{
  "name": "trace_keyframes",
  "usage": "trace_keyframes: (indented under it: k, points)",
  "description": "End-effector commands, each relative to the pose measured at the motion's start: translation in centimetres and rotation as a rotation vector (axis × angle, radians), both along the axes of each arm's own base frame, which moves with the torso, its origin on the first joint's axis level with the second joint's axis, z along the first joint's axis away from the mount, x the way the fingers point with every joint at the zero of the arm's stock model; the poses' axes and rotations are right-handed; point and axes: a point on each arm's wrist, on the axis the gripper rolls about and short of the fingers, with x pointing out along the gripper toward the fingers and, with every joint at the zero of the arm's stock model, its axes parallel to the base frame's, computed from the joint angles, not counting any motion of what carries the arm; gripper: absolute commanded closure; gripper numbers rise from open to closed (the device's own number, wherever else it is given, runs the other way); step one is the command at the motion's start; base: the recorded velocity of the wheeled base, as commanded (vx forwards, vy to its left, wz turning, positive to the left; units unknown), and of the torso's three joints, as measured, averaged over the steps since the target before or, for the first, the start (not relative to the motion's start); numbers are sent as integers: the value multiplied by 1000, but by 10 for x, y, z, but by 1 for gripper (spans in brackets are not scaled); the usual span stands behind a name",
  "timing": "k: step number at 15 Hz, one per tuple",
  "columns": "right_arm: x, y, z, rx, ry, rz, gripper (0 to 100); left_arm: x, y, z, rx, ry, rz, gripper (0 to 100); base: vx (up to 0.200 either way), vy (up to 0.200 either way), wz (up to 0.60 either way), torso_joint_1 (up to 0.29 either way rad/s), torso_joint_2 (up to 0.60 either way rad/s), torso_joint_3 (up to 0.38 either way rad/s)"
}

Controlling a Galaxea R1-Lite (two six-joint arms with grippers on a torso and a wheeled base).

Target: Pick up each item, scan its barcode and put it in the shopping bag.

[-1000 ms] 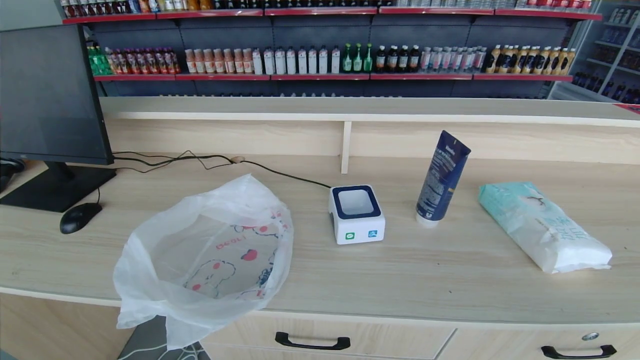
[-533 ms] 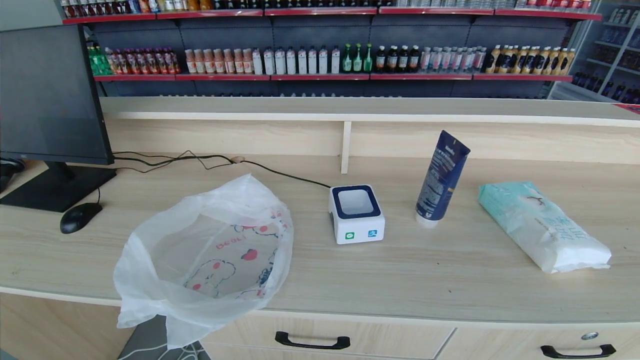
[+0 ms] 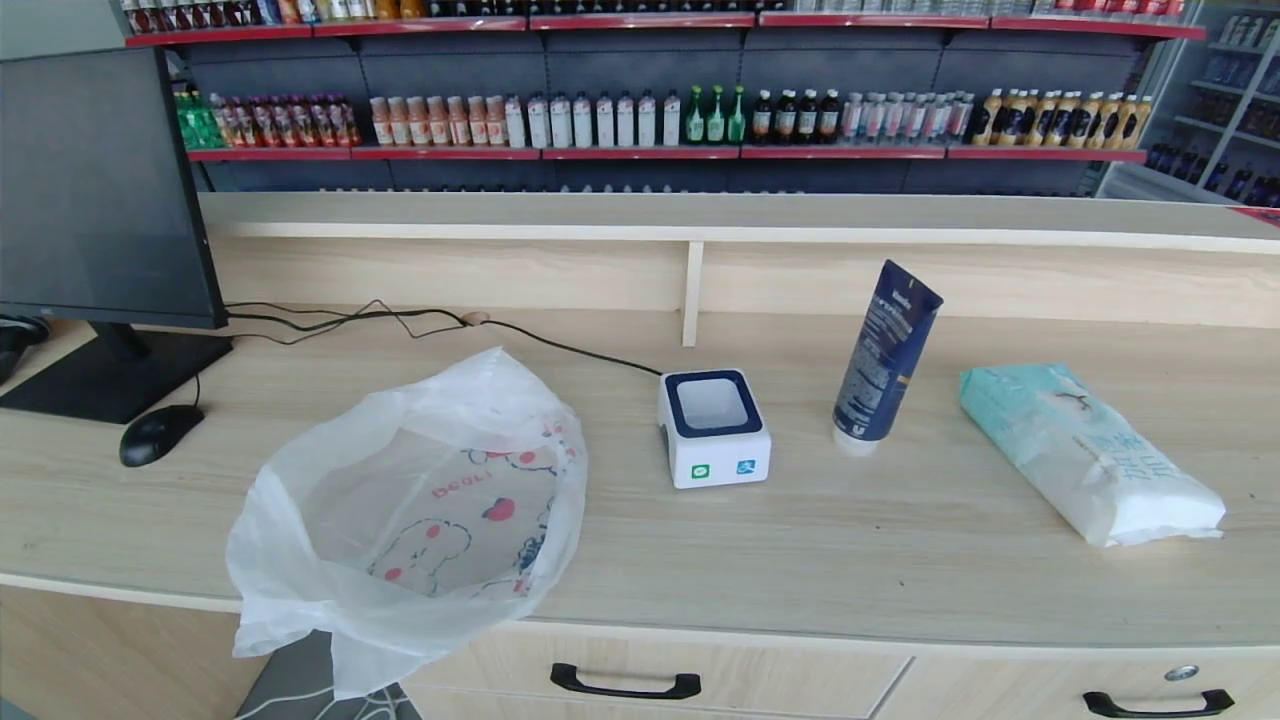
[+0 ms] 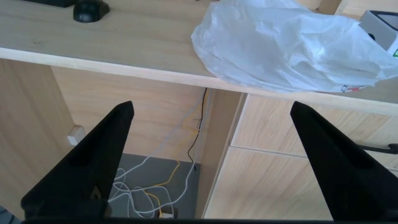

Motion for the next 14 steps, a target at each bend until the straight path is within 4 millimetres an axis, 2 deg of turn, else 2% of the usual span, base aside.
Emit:
trace_keyframes:
  k: [1,3,5,7,9,14]
  points:
    - [59,14,-20,-36,110,43,0,0,0,0,0,-1,1,0,0,0,0,0,0,0]
    - [66,23,-21,-49,112,58,0,0,0,0,0,-1,1,0,0,0,0,0,0,0]
    - [84,48,-27,13,153,26,0,0,0,0,0,-1,1,0,0,0,0,0,0,0]
    - [102,56,-29,48,167,10,0,0,0,0,0,-1,1,0,0,0,0,0,0,0]
    - [100,66,-39,73,209,72,0,0,0,0,0,-1,1,0,0,0,0,0,0,0]
    - [106,70,-50,54,252,102,0,0,0,0,0,-1,1,0,0,0,0,0,0,0]
